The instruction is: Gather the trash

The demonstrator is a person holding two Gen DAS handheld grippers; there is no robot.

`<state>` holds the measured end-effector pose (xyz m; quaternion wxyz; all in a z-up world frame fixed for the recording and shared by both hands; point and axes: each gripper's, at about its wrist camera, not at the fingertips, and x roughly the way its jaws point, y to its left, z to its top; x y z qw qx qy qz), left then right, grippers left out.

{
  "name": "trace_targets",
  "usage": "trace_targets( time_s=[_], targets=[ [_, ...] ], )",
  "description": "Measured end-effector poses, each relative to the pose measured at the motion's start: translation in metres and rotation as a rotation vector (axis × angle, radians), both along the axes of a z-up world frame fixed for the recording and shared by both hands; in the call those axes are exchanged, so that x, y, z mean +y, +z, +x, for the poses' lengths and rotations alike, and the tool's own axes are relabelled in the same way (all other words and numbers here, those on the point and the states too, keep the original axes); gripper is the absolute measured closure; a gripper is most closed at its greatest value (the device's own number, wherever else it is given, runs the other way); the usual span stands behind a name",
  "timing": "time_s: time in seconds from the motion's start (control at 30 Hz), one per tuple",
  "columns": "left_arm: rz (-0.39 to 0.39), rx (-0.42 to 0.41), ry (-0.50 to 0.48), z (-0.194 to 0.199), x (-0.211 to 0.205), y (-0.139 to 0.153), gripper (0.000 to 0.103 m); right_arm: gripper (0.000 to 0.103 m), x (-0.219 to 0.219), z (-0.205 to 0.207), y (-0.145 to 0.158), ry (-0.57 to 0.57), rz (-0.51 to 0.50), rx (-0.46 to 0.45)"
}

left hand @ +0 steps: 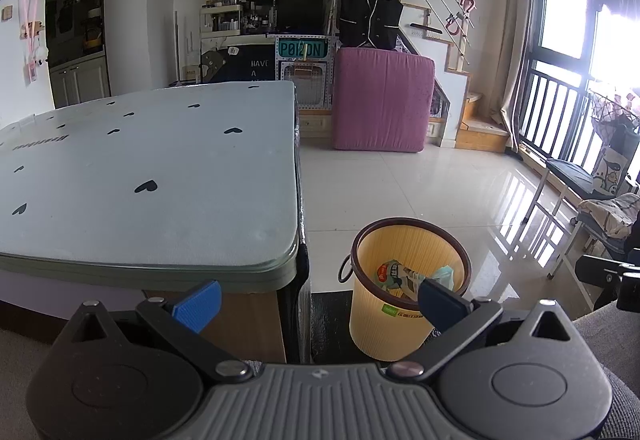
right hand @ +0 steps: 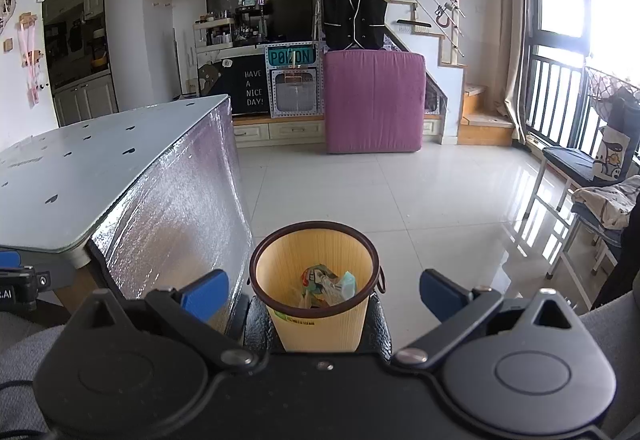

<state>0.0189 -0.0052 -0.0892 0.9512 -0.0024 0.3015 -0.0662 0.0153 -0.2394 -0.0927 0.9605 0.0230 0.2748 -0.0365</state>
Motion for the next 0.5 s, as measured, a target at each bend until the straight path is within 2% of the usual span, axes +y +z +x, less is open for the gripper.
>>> trace_targets(
  time_s=[0.5],
  targets=[
    [0.000, -0.001, 0.001, -0.0003, -0.0005, 0.0001, 0.000, 0.000, 0.0013, -0.0014, -0.0001, 0.002, -0.002, -0.005]
  ],
)
